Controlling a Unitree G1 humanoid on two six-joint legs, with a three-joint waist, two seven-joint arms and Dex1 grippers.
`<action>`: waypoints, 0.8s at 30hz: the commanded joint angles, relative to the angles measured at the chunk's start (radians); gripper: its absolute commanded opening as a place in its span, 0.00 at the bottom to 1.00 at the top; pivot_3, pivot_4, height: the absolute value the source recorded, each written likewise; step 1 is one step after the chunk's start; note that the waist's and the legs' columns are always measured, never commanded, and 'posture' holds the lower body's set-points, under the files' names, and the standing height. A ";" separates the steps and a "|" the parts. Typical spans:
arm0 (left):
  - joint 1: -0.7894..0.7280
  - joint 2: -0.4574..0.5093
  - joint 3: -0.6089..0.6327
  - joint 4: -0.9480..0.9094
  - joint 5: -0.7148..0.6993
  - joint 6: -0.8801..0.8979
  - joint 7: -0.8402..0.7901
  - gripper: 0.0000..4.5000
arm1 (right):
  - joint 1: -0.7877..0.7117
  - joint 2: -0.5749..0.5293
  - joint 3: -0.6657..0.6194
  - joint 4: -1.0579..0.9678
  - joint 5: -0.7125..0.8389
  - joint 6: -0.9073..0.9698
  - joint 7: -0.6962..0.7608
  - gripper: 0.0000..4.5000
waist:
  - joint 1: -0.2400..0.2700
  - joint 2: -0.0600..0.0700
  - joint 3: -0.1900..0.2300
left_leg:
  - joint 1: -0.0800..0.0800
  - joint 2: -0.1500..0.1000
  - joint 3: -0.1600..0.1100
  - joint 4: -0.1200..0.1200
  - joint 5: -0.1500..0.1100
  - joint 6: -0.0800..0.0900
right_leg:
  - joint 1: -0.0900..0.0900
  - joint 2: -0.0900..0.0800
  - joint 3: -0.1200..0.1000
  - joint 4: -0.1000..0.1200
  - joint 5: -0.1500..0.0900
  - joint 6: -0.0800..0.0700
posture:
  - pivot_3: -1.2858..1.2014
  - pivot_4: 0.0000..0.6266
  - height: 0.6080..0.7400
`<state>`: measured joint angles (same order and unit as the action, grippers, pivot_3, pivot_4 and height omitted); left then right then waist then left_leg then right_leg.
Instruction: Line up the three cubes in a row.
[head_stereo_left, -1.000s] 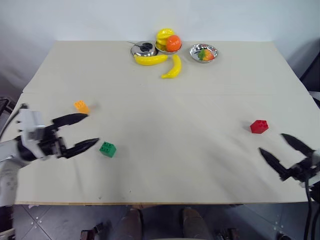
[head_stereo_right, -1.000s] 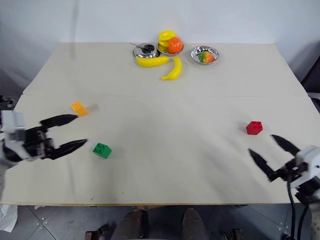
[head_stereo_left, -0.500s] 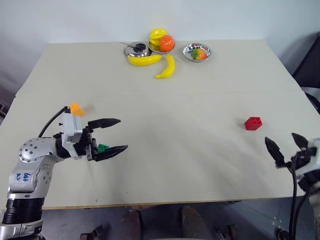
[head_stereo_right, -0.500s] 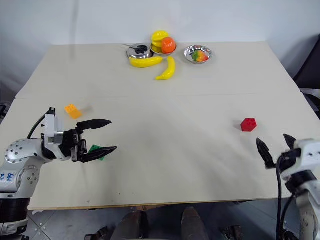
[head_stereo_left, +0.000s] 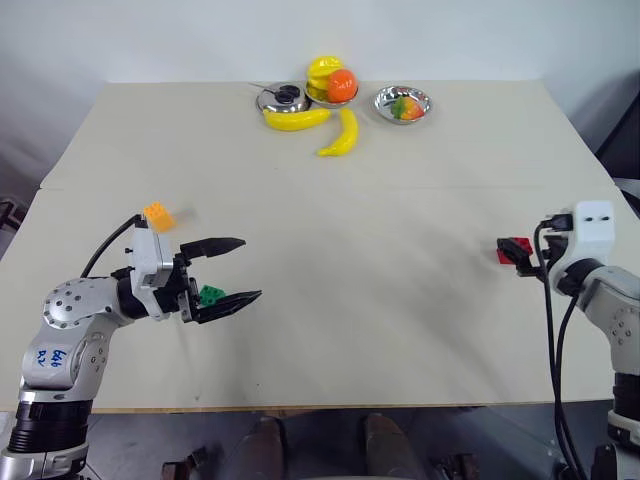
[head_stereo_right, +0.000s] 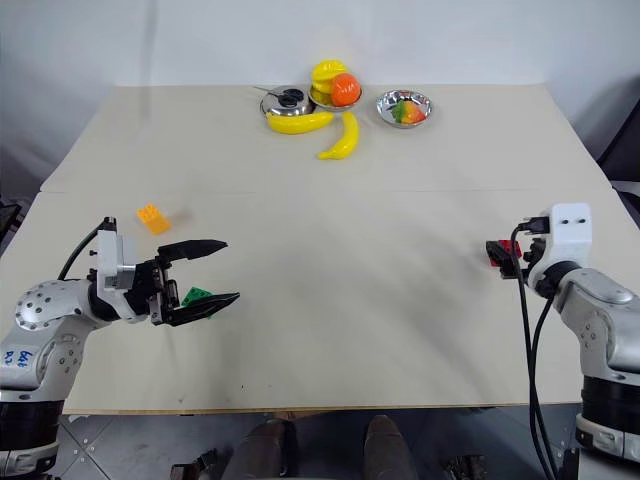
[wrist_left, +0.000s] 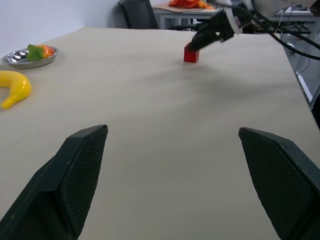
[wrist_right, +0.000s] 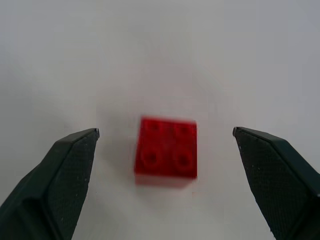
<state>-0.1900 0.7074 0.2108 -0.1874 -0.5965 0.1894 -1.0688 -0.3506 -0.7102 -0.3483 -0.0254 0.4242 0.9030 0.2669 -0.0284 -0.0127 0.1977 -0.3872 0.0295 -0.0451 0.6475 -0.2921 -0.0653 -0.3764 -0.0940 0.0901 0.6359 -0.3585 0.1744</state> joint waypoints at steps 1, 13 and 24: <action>0.001 0.009 0.025 -0.041 -0.003 -0.007 0.011 0.99 | -0.045 -0.020 -0.019 0.018 -0.022 0.017 -0.015 1.00 | -0.001 0.000 0.000 | 0.000 0.000 0.000 0.000 0.000 0.000 | 0.000 0.000 0.000 0.000 0.000 0.000 | 0.52 0.24 1.00; 0.028 0.014 0.044 -0.057 -0.006 -0.003 0.024 1.00 | -0.058 -0.007 -0.002 0.044 -0.016 0.009 0.080 0.35 | -0.002 0.000 0.000 | 0.000 0.000 0.000 0.000 0.000 0.000 | 0.000 0.000 0.000 0.000 0.000 0.000 | 0.52 0.24 1.00; 0.031 0.037 0.059 0.029 -0.005 -0.011 -0.032 1.00 | -0.144 -0.183 0.263 0.215 -0.029 -0.719 1.082 0.33 | -0.018 0.003 0.003 | 0.000 0.002 0.002 -0.001 0.000 0.000 | 0.001 0.001 -0.001 -0.004 0.000 0.001 | 0.52 0.24 1.00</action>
<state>-0.1591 0.7278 0.2396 -0.1633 -0.5971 0.1886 -1.0859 -0.4693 -0.8794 -0.1084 0.1362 0.4175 0.3261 1.2163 -0.0464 -0.0092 0.2002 -0.3869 0.0311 -0.0434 0.6465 -0.2924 -0.0648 -0.3755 -0.0929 0.0894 0.6315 -0.3581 0.1756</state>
